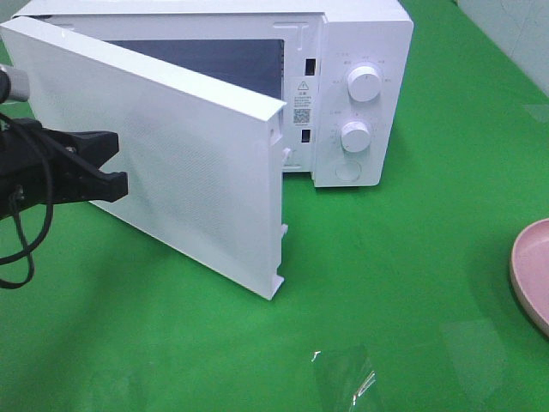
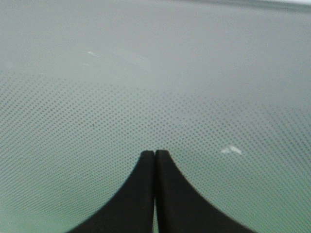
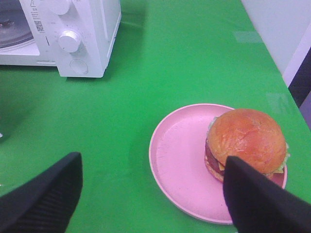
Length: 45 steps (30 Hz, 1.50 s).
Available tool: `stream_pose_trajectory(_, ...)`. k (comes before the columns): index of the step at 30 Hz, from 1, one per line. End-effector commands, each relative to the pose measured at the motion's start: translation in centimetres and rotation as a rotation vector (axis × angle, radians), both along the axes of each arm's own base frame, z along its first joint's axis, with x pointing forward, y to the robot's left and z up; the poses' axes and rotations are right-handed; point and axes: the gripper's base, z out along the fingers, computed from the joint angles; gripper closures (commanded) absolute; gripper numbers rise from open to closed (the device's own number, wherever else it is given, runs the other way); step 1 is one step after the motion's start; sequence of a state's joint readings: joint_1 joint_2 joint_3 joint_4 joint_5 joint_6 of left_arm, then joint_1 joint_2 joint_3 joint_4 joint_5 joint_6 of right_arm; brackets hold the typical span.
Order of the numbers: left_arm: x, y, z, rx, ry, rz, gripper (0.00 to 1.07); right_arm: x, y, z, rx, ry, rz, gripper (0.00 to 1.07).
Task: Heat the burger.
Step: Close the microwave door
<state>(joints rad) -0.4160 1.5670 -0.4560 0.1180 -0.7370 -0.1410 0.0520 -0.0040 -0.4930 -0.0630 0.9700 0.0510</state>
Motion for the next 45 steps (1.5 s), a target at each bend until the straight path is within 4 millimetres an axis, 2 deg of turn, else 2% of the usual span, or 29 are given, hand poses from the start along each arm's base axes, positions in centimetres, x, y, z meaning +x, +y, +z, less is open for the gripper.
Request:
stream_pose_trajectory(1,1.0,-1.6,0.4,-0.016,-0.025,-0.003,1.07,-0.4,0.0,0.0,-0.006,-0.033,-0.003,0.32)
stream_pose_trajectory(2,1.5,-2.5,0.3,-0.025,-0.026,-0.011,1.07,-0.4,0.0,0.0,-0.006,-0.033,-0.003,0.32)
stream_pose_trajectory(5,1.7,-2.7,0.3,-0.026,-0.024,-0.011,1.07,-0.4,0.0,0.0,-0.006,-0.033,-0.003,0.32)
stream_pose_trajectory(8,2.9,-4.1,0.2,-0.037,-0.027,-0.016,1.07,-0.4,0.0,0.0,-0.006,-0.033,-0.003,0.32)
stream_pose_trajectory(11,3.4,-4.7,0.1,-0.041,-0.019,-0.013,1.07,-0.4,0.0,0.0,-0.006,-0.033,-0.003,0.32)
stream_pose_trajectory(13,4.8,-6.0,0.1,-0.036,-0.016,-0.023,1.07,-0.4,0.0,0.0,-0.005,-0.033,-0.003,0.32)
stream_pose_trajectory(16,5.2,-6.3,0.1,-0.039,-0.021,-0.025,1.07,-0.4,0.0,0.0,-0.005,-0.033,-0.003,0.32)
stream_pose_trajectory(22,8.2,-8.0,0.1,-0.072,-0.024,0.0,1.07,-0.4,0.0,0.0,-0.005,-0.033,-0.003,0.32)
stream_pose_trajectory(28,9.8,-9.5,0.5,-0.09,-0.044,-0.008,1.07,-0.4,0.0,0.0,-0.005,-0.033,-0.003,0.32)
stream_pose_trajectory(37,11.5,-11.5,0.7,-0.101,-0.042,-0.019,1.07,-0.4,0.0,0.0,-0.006,-0.033,-0.004,0.32)
stream_pose_trajectory(45,11.8,-11.8,1.5,-0.046,-0.059,-0.015,1.07,-0.4,0.0,0.0,-0.006,-0.033,-0.004,0.32)
